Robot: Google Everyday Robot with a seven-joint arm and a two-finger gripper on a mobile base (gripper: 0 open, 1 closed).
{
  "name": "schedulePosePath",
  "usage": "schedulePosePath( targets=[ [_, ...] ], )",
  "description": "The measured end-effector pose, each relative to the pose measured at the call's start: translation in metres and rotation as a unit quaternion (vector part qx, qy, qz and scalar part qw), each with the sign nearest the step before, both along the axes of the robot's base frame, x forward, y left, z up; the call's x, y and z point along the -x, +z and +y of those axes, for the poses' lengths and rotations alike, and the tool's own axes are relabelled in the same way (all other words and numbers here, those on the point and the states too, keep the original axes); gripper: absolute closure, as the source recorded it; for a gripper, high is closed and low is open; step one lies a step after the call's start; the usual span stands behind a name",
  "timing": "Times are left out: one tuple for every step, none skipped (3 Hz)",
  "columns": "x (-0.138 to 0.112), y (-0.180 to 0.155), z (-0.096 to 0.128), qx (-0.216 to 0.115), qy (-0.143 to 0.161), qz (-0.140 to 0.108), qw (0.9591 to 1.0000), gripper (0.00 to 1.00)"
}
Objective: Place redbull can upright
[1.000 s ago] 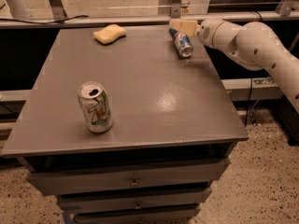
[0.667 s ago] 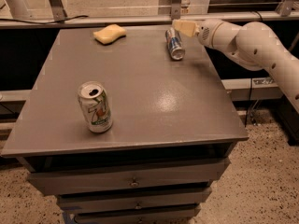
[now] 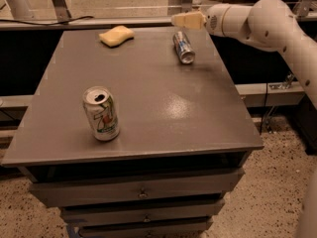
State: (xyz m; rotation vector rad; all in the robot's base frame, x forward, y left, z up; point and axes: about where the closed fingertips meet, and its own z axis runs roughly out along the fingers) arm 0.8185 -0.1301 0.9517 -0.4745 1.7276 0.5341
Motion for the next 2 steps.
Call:
schedulePosePath(
  targets=[
    [-0.018, 0.029, 0.029, 0.103, 0.026, -0.001, 0.9943, 0.0],
    [-0.033, 0.02, 0.065, 0.216, 0.041, 0.032, 0.9751, 0.0]
  ],
)
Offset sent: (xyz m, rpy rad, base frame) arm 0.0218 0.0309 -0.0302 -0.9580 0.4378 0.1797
